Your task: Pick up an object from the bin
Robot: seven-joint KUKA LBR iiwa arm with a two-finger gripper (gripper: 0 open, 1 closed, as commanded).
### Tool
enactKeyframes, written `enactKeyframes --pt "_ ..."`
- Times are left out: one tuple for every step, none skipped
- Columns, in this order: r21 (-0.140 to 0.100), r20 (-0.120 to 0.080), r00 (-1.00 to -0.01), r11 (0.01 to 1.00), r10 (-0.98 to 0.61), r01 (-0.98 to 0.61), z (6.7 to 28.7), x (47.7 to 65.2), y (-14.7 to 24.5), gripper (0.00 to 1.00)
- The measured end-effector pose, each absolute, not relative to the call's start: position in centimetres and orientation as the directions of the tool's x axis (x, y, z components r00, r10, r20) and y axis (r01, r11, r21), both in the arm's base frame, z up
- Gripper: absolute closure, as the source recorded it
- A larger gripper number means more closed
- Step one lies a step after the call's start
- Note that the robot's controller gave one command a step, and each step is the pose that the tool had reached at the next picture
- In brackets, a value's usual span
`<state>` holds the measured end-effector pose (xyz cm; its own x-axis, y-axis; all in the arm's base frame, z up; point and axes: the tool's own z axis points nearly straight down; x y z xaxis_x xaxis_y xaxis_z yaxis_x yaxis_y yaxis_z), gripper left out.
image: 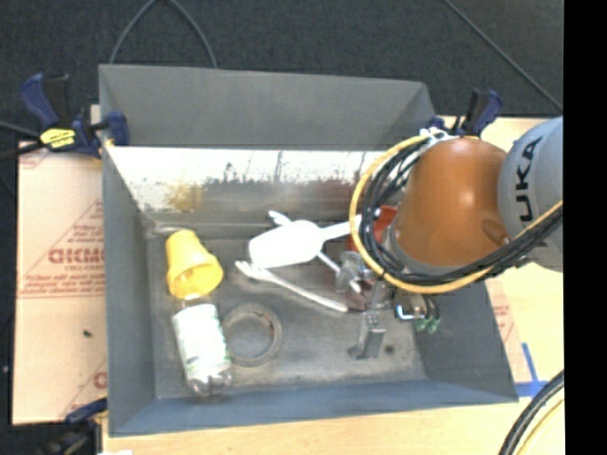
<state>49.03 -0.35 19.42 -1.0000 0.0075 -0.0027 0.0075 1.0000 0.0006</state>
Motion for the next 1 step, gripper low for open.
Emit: enactKeyframes --pt "0.001 -0.002 -0.816 0.816 -0.578 -0.578 7.28 49.31 6.25 0.0"
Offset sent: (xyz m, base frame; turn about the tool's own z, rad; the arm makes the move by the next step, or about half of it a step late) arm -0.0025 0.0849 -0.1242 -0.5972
